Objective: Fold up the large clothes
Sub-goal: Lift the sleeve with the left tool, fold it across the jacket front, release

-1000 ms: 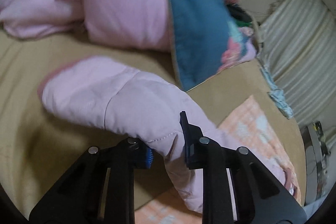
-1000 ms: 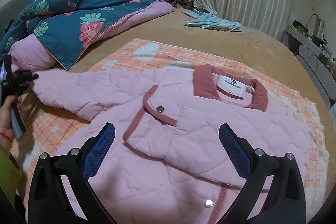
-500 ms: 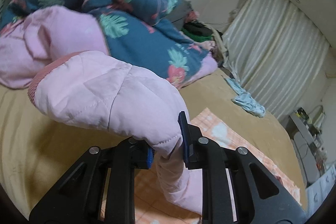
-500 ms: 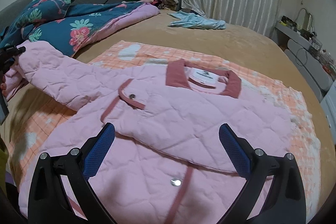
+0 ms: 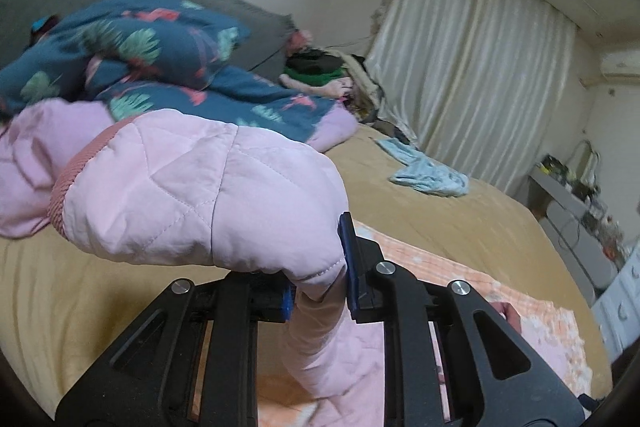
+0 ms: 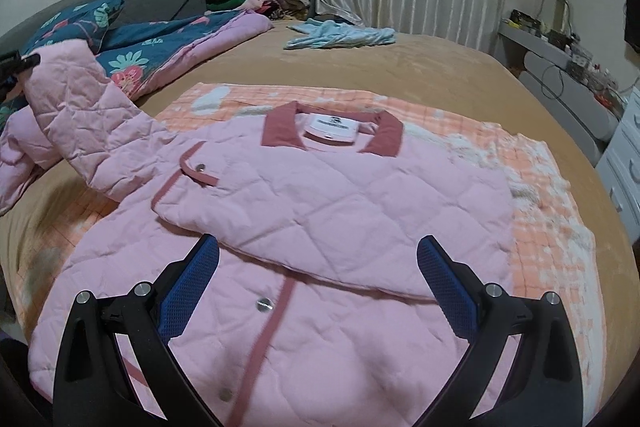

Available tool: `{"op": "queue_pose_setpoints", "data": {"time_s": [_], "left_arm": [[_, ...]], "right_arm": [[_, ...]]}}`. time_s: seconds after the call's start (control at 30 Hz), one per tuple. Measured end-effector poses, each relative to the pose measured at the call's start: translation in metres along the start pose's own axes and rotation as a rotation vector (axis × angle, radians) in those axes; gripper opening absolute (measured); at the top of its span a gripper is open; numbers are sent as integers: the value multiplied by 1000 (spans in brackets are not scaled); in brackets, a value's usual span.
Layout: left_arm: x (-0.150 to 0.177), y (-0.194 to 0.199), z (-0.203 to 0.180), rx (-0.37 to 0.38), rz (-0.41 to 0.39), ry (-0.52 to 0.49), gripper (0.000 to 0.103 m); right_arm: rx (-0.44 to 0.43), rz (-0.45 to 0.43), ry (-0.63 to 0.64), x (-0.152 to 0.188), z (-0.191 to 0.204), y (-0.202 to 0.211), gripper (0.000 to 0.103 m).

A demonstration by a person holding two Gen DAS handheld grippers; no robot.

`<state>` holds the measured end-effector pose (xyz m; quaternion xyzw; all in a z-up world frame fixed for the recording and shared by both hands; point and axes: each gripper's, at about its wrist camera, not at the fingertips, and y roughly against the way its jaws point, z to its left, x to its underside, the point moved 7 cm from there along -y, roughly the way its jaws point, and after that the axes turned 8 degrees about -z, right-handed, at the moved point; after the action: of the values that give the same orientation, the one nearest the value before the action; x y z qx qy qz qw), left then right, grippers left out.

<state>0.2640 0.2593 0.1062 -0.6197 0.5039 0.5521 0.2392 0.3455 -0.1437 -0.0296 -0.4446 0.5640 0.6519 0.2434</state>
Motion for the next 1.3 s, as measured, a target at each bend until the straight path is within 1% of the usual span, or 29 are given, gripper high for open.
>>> {"op": "queue_pose_setpoints", "data": {"time_s": [0.13,0.3,0.43,0.57,0.8,0.93,1.1,1.23,1.3], "left_arm": [[3,5,-39,24,-9,-64,11],[10,8,-77,59,-11,-126,11],[18,10,-109,77,-21,-195,11],[30,11,-142,115,-18,-247,11],[60,9,-194,191,9,-319,10],[90,14,-228,243,29,-374,10],[137,14,-265,311,77,-467,9],[174,15,-288,349,121,-541,8],[195,16,-297,361,137,-598,8]], "right_arm": [[20,-11,-15,9,-20,7,99],[50,-13,-43,20,-42,11,99],[52,-12,-88,32,-59,14,99],[59,-7,-114,39,-72,15,99],[131,-44,-157,37,-105,20,99],[150,-54,-197,39,-124,24,99],[170,-50,-218,41,-137,21,99],[189,-47,-235,44,-149,19,99],[195,-49,-251,44,-154,20,99]]}}
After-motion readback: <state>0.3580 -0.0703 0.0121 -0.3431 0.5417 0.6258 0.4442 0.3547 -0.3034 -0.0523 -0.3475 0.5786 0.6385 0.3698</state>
